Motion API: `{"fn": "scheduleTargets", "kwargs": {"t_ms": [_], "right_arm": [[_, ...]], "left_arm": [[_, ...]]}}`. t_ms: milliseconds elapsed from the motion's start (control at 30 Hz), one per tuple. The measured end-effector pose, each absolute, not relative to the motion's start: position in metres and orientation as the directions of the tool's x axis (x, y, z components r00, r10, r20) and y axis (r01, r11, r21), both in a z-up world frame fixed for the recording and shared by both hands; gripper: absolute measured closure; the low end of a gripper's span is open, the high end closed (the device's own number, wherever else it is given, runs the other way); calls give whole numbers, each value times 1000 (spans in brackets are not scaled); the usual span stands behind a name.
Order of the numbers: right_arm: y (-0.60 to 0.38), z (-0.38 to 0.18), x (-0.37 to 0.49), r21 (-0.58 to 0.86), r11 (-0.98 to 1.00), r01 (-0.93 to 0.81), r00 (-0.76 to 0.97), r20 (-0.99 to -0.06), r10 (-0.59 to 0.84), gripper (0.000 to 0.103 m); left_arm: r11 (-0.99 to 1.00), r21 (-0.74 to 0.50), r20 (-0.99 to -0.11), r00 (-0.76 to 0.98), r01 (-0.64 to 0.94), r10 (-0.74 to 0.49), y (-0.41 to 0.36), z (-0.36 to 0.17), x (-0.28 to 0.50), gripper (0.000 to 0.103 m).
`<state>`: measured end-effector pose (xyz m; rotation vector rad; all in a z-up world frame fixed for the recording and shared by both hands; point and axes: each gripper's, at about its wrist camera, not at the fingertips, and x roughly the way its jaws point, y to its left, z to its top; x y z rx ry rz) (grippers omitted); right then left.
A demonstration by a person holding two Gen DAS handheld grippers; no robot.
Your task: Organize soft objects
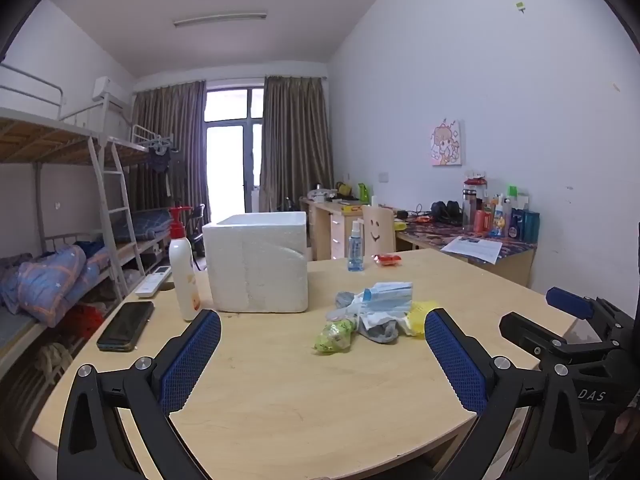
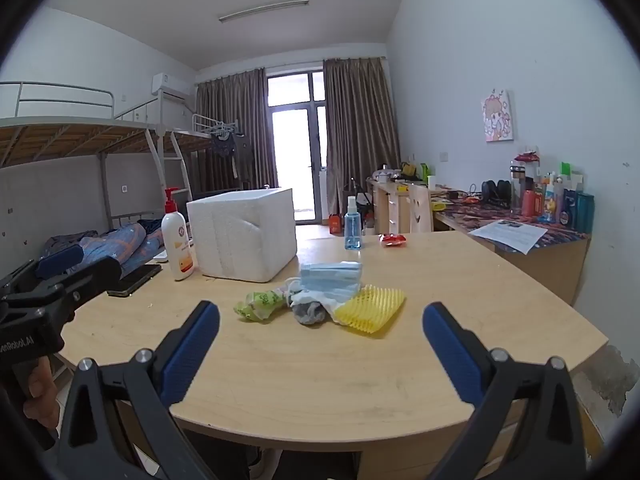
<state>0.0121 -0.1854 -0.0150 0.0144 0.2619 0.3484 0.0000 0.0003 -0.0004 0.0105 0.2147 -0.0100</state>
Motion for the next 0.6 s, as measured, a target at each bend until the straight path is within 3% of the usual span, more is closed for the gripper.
{"fn": "scheduleTargets", "kwargs": {"t_ms": [600], "right_arm": [[-189,-9,11,52,938,-343,907,-242,345,0]], "left_arm": [[1000,1,-220,975,-8,8,5,4,0,1]]}}
